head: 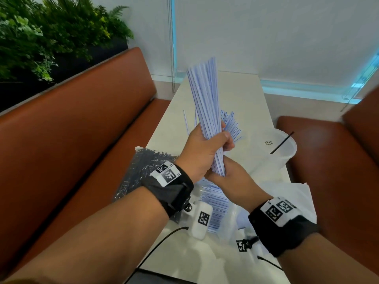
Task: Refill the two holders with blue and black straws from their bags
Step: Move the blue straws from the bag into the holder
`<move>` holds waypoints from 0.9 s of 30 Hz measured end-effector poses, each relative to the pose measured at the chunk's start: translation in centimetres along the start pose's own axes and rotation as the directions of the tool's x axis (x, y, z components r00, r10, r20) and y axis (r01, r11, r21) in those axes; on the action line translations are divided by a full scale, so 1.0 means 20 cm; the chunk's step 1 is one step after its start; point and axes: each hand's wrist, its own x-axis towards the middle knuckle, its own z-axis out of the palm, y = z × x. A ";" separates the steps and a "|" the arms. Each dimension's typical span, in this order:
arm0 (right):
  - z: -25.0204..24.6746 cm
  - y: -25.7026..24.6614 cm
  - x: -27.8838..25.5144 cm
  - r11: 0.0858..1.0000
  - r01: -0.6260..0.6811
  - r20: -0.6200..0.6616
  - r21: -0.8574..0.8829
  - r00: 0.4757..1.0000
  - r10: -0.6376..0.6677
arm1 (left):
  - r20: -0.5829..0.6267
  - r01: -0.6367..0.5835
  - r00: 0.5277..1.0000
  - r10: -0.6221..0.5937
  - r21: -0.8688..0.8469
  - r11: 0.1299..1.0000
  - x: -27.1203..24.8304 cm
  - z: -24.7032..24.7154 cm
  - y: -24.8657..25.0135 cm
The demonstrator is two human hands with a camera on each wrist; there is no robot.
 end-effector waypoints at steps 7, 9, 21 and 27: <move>0.02 0.07 -0.01 0.953 -0.129 -0.098 -0.274 0.990 0.106 | -0.008 -0.036 0.999 0.036 -0.017 0.999 0.09 -0.06 0.16; 0.00 0.07 0.02 0.910 -0.103 -0.118 -0.401 0.991 0.060 | 0.027 -0.089 0.996 0.087 0.084 0.993 0.11 -0.05 0.22; -0.08 0.20 0.20 0.596 -0.092 -0.024 -0.798 0.992 0.122 | -0.183 -0.125 0.949 0.257 0.528 0.840 0.25 -0.14 0.10; -0.06 0.25 0.21 0.624 -0.046 -0.036 -0.780 0.999 0.029 | -0.098 0.027 0.992 0.083 0.788 0.615 0.27 -0.15 -0.10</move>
